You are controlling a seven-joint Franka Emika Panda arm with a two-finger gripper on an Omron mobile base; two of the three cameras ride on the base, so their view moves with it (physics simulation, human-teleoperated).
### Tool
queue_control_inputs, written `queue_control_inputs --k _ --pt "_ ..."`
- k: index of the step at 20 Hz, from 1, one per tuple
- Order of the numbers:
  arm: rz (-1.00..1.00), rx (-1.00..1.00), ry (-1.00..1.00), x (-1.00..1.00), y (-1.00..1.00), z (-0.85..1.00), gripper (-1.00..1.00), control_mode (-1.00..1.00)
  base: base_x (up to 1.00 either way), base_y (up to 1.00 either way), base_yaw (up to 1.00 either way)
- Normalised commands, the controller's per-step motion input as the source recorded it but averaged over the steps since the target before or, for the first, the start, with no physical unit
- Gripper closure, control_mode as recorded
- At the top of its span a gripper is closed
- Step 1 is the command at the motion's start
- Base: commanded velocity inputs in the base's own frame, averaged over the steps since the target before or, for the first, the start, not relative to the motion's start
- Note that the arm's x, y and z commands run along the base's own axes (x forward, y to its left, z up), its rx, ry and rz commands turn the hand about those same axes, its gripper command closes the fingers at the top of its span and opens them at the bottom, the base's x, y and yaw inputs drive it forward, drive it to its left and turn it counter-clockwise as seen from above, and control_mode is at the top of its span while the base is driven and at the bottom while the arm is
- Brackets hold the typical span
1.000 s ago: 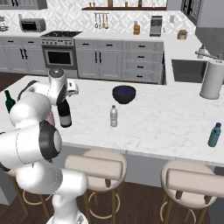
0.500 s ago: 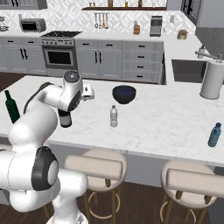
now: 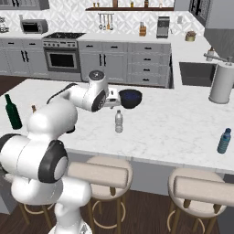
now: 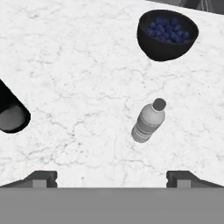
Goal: Move the plastic bottles in the middle to the plastics group, and the glass bottles in the middle to the glass group.
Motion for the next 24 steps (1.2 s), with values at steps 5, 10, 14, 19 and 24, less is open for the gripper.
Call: queue_control_inputs --k 5,10,14,19,24 --pt "-0.03 -0.07 0.18 0.62 -0.42 -0.35 -1.0 -1.0 0.0 0.0 0.0" --pt "0.0 -0.01 0.03 0.48 -0.04 -0.41 -1.0 -1.0 0.0 0.0 0.0" --pt "0.0 -0.02 0.01 0.5 0.0 -0.54 -1.0 -1.0 0.0 0.0 0.0" --pt "-0.02 -0.01 0.0 0.25 -0.22 -0.43 -1.0 -1.0 0.0 0.0 0.0" --pt "-0.02 0.0 0.0 0.06 -0.21 -0.12 -1.0 -1.0 0.0 0.0 0.0"
